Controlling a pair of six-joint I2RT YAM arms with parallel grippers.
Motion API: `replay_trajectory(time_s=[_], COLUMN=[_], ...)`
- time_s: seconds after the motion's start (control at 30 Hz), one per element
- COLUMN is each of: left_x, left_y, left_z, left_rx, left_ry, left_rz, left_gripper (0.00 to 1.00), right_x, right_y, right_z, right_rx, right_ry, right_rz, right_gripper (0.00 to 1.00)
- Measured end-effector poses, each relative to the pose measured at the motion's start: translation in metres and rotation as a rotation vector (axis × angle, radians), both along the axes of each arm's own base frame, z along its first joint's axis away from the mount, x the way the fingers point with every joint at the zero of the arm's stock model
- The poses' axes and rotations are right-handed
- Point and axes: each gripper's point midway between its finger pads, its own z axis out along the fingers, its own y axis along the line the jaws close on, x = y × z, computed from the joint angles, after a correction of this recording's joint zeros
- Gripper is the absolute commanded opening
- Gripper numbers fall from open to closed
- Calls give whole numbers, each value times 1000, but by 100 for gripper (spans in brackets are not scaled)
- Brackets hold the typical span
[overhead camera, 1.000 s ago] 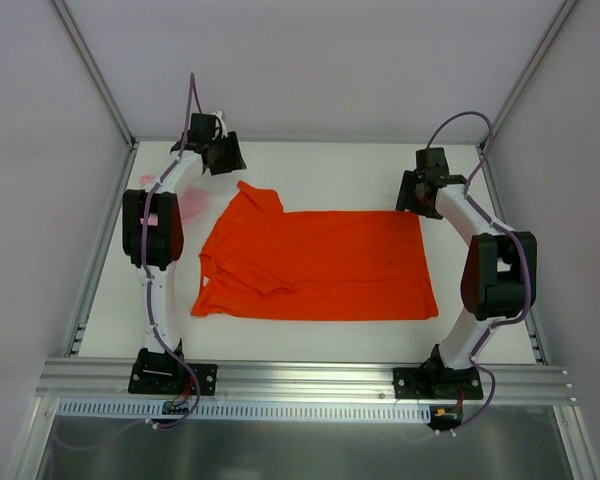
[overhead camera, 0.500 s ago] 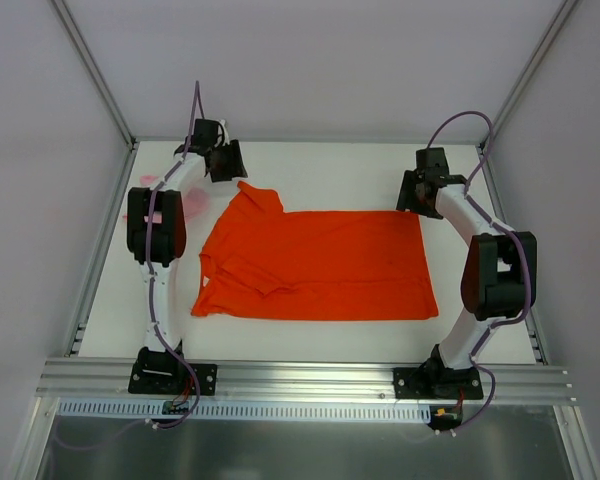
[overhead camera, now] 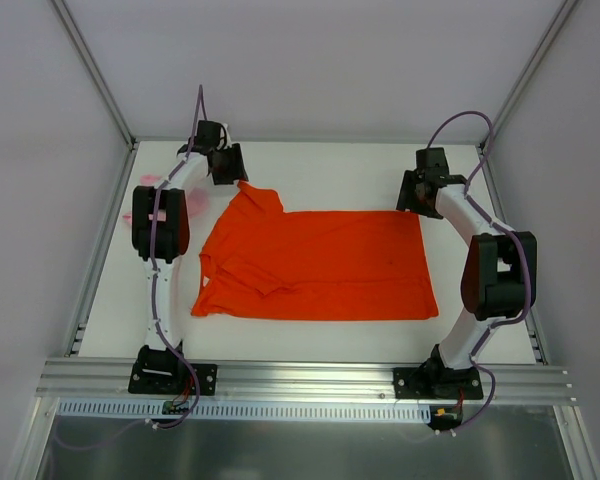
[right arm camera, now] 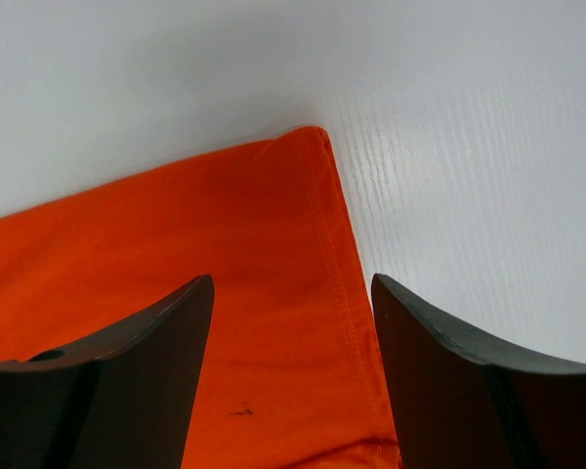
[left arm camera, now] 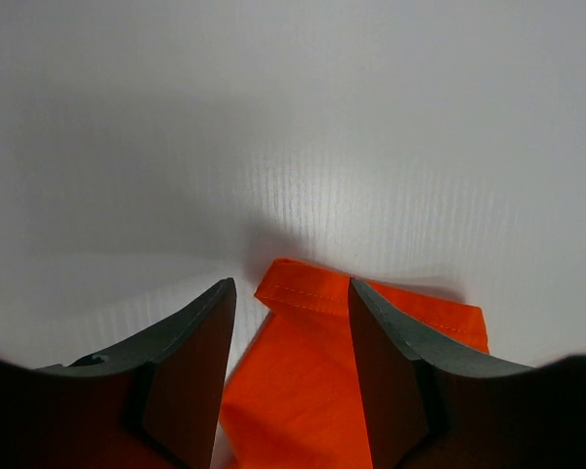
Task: Fold and stack the t-shirts
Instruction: Grap the side of the flattened tshirt furthest away from the robot with both arms
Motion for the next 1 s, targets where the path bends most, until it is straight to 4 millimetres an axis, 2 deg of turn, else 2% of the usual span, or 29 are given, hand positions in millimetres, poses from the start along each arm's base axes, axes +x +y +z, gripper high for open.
replay_trajectory(time_s=[0.17,0.3,0.47,0.63,0.73,0.77,0.8,0.87,1.0], left_x=[7,3,2,1,0,0,0,0,0], left_y=[-4,-3,-3,-6,-8,-8,-8,-8,-8], left_z=[-2,-7,-8,-8,-8,-7,-7,-7,-7], left_rx=[-13,-9,-7,-15,-19,-21,-21,-23,-22], left_ry=[-5,17,22,21,22,22,22,22,21], left_rz=[-17,-19,-23,-41,-47,-47,-50,-50,-54], left_gripper=[48,48,43,31,18,18,8,0,0], right_x=[0,0,0,0,0,-1,-1,-1,-1], right_y=[0,0,0,0,-1,0,0,0,-1], right_z=[0,0,0,-3,-10,-12,-14,-16,-18], right_rx=[0,0,-1,-3,-5,-4,-4,-5,-6], right_ry=[0,0,0,8,24,29,33,39,44], right_rz=[0,0,0,-1,-3,-4,-5,-6,-6], right_gripper=[70,70,70,70,70,70,70,70,70])
